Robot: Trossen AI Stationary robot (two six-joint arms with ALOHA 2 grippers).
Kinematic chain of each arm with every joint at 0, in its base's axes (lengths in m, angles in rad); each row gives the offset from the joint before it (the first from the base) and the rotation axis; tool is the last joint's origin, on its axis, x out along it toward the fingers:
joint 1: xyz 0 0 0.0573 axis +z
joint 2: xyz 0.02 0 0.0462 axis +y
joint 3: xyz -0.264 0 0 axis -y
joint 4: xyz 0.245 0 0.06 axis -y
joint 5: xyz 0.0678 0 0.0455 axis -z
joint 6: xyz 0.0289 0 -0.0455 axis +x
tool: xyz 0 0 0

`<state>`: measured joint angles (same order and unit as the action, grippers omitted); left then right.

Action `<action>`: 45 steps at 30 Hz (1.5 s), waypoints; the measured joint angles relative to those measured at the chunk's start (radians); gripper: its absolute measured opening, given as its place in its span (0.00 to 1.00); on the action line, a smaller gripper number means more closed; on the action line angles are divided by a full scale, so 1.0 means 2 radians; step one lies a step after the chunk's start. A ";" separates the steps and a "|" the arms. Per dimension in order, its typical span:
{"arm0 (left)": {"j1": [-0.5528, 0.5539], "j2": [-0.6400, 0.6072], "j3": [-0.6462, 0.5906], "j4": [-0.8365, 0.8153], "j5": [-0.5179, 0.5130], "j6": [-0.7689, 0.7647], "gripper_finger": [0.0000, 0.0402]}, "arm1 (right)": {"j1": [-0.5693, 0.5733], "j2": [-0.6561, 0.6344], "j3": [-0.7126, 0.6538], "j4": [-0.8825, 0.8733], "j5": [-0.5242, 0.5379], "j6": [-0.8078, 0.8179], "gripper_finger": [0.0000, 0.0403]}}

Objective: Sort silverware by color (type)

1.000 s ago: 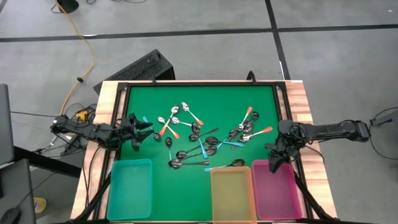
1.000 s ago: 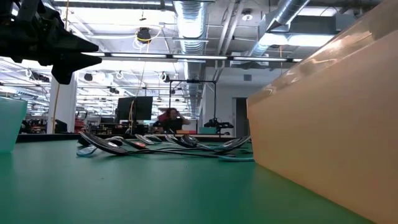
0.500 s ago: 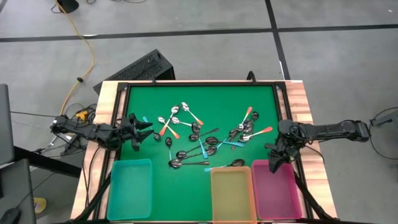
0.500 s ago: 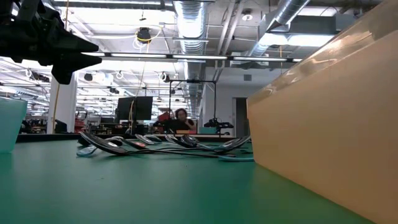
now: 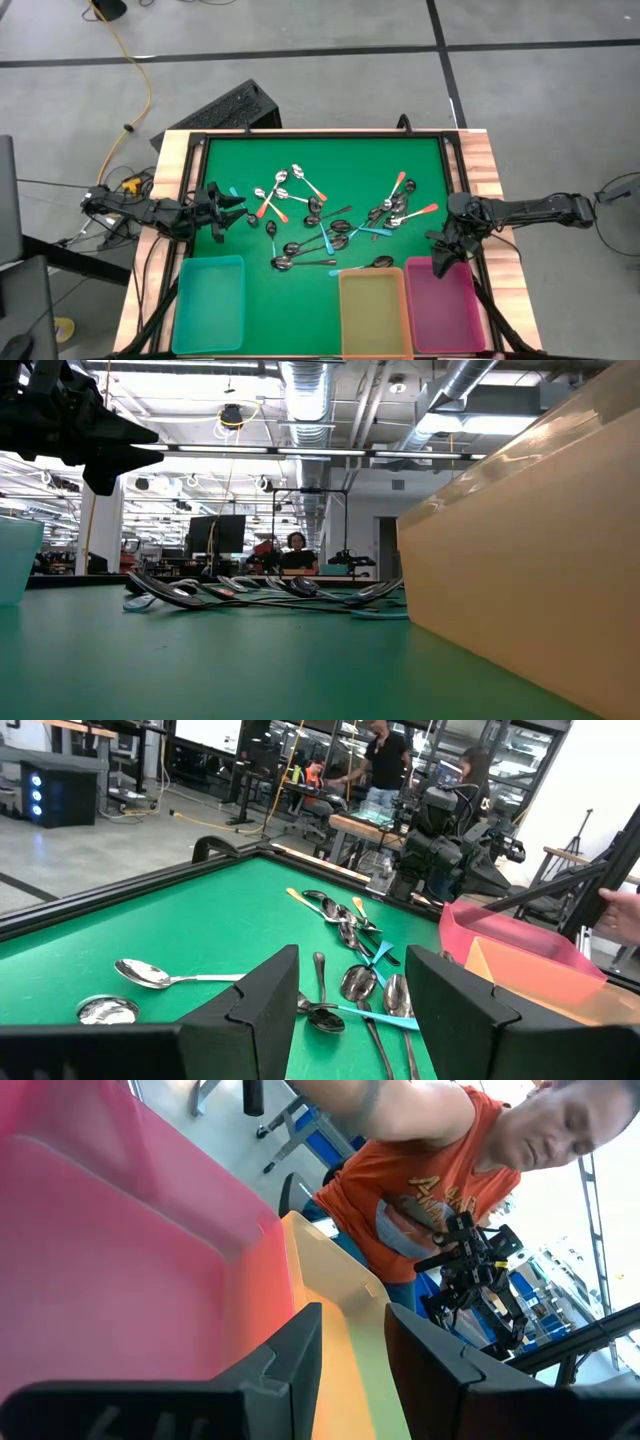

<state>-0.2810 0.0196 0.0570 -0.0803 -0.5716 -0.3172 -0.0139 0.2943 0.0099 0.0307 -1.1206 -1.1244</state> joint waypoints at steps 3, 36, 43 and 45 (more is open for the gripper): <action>0.000 0.000 0.000 0.000 0.000 0.000 0.42 | 0.000 0.000 0.000 0.000 0.000 0.000 0.35; 0.000 0.000 0.000 0.000 -0.002 0.000 0.42 | 0.000 0.000 0.000 0.000 0.000 0.000 0.35; 0.000 0.000 0.000 -0.001 -0.077 0.000 0.42 | 0.000 0.000 0.000 0.000 0.000 0.000 0.35; 0.000 0.000 0.000 0.000 -0.078 0.000 0.42 | 0.000 0.000 0.000 0.000 0.000 0.000 0.35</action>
<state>-0.2806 0.0196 0.0568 -0.0813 -0.7275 -0.3172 -0.0139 0.2943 0.0098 0.0307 -1.1206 -1.1244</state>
